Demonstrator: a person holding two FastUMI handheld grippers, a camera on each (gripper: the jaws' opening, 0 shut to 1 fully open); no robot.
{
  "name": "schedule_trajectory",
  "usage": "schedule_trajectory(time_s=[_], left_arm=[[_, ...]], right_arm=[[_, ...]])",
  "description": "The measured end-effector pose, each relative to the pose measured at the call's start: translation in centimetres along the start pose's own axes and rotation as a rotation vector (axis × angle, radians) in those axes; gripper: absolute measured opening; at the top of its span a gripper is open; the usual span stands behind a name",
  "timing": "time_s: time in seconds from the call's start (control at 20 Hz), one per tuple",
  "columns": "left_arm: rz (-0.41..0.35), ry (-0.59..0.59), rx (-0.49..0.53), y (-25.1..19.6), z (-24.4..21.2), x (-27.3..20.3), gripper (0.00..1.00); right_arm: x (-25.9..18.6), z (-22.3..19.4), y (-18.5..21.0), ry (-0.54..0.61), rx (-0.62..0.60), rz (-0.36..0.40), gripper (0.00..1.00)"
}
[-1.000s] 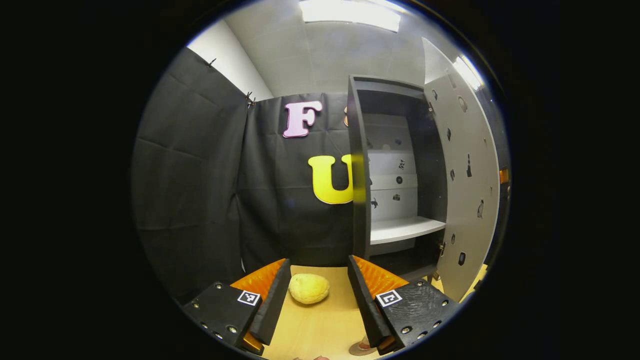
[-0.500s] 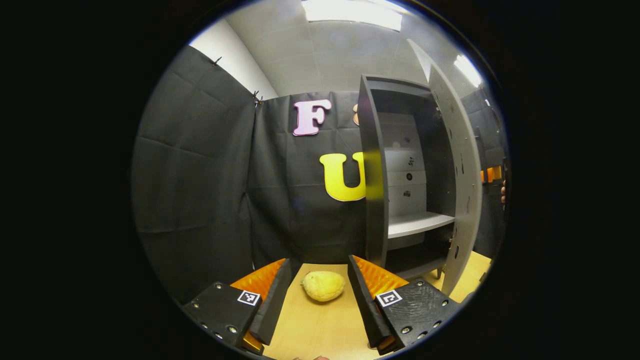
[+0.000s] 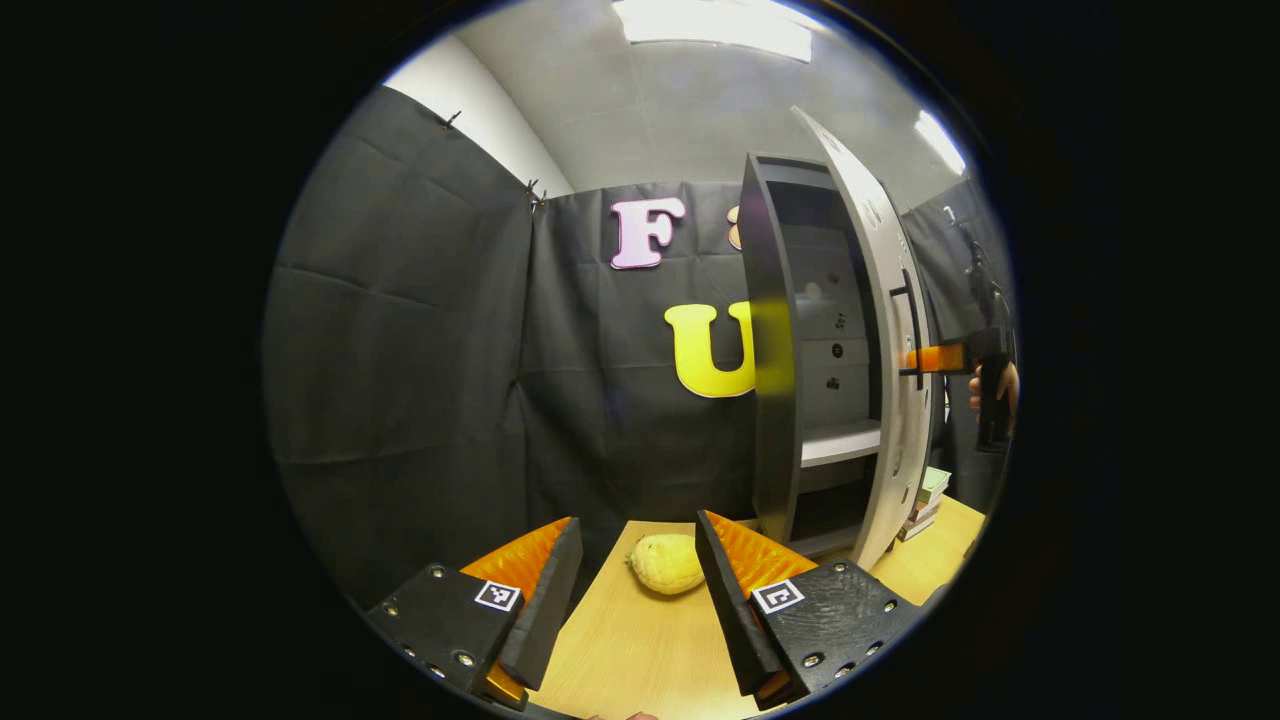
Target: Open the cabinet door with the right hand, grasp the bottle in the cabinet with the left hand and place it on the coaster, then close the cabinet door with the right hand.
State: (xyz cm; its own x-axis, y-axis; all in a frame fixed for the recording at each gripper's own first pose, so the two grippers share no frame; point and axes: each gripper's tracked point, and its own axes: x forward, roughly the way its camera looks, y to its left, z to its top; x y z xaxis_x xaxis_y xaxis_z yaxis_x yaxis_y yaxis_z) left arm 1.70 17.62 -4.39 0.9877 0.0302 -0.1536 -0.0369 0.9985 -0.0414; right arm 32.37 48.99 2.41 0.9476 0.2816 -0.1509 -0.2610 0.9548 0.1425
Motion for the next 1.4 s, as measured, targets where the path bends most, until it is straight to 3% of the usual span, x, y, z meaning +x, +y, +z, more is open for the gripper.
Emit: schedule_trajectory(time_s=[0.15,0.2,0.35,0.4,0.45,0.5,0.65,0.7,0.75,1.05,1.4], left_arm=[[-0.01,0.008,-0.005,-0.3,-0.1,0.3,0.66],[-0.011,0.006,-0.002,-0.6,0.1,0.3,0.66],[-0.017,-0.014,0.007,-1.5,1.6,-1.1,0.66],[-0.022,-0.021,0.009,-2.3,2.1,-1.6,0.66],[-0.029,-0.024,0.012,-3.8,2.5,-1.8,0.66],[-0.03,-0.029,0.015,-5.3,2.9,-1.9,0.66],[-0.044,-0.033,0.023,-9.5,3.7,-2.2,0.66],[-0.052,-0.038,0.024,-11.0,4.1,-2.6,0.66],[-0.059,-0.041,0.025,-12.5,4.4,-3.1,0.66],[-0.093,-0.057,0.035,-20.9,6.1,-5.2,0.66],[-0.043,-0.058,0.037,-25.3,6.9,-7.3,0.66]], right_arm=[[-0.4,0.3,-0.1,0.009,0.021,-0.005,0.92],[-0.5,0.5,-0.1,0.003,0.029,-0.004,0.96],[-2.0,1.4,-0.8,-0.024,0.02,0.013,0.96],[-3.4,1.6,-1.5,-0.028,0.006,0.013,0.92],[-4.8,1.8,-2.5,-0.034,-0.006,0.01,0.96],[-6.3,1.9,-3.3,-0.04,-0.009,0.013,0.92],[-10.6,1.7,-6.2,-0.042,-0.004,0.028,0.97],[-11.9,1.7,-7.5,-0.045,-0.009,0.023,0.92],[-13.2,1.6,-8.9,-0.048,-0.018,0.013,0.96],[-19.7,1.7,-16.7,-0.064,-0.034,-0.013,0.97],[-24.5,-1.0,-23.8,-0.042,-0.046,-0.038,0.97]])
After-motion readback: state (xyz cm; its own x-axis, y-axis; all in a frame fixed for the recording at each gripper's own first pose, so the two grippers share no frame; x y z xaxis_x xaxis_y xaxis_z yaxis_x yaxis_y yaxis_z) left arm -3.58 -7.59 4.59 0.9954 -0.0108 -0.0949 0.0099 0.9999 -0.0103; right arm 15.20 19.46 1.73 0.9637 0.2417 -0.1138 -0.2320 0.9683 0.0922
